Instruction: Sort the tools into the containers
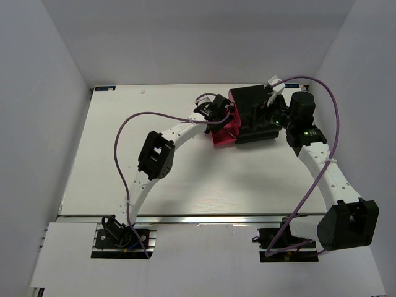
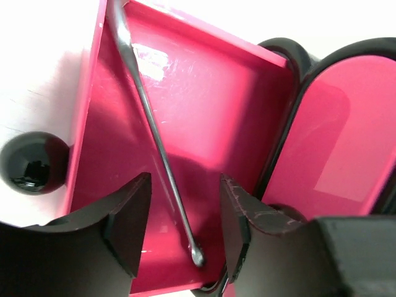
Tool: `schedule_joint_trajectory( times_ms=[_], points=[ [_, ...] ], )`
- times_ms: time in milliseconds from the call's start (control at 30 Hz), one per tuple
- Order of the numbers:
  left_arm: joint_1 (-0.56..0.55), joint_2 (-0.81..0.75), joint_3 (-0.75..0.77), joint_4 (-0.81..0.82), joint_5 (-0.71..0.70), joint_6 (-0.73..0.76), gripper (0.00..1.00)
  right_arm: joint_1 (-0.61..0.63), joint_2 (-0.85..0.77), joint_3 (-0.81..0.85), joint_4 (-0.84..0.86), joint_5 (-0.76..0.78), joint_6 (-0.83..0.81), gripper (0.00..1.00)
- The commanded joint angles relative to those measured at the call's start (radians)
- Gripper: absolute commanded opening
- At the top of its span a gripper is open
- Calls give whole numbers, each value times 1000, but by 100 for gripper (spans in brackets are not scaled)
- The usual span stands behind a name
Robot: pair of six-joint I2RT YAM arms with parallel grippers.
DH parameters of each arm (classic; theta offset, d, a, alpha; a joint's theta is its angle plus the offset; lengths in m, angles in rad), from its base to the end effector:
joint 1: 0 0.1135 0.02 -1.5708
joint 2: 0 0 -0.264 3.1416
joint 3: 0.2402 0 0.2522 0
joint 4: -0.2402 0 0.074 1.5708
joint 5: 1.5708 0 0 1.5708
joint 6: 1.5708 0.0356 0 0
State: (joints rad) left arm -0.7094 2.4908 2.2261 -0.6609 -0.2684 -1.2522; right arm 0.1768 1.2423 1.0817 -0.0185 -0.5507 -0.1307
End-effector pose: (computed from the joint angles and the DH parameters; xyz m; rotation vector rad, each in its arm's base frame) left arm 0.4214 -0.3493 0.1807 -0.7850 2.3971 -0.5106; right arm 0.2811 0.0691 0.3649 -0.6583 1.6222 0.5141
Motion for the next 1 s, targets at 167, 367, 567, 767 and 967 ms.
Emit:
schedule_joint_trajectory(
  times_ms=[167, 367, 567, 767, 967],
  points=[
    [11, -237, -69, 26, -101, 148, 58, -5, -23, -9, 20, -32, -10, 81],
    [33, -325, -85, 40, -140, 267, 48, -5, -20, -3, -14, -71, -41, 81],
    [129, -452, -301, 84, -95, 301, 2, -5, -11, 15, -41, -118, -76, 79],
    [205, -504, -534, 138, 101, 333, 12, -5, 0, 32, -57, -100, -93, 45],
    [202, -383, -513, 109, 233, 385, 25, -8, 6, 60, 5, 191, 19, 0]
  ],
)
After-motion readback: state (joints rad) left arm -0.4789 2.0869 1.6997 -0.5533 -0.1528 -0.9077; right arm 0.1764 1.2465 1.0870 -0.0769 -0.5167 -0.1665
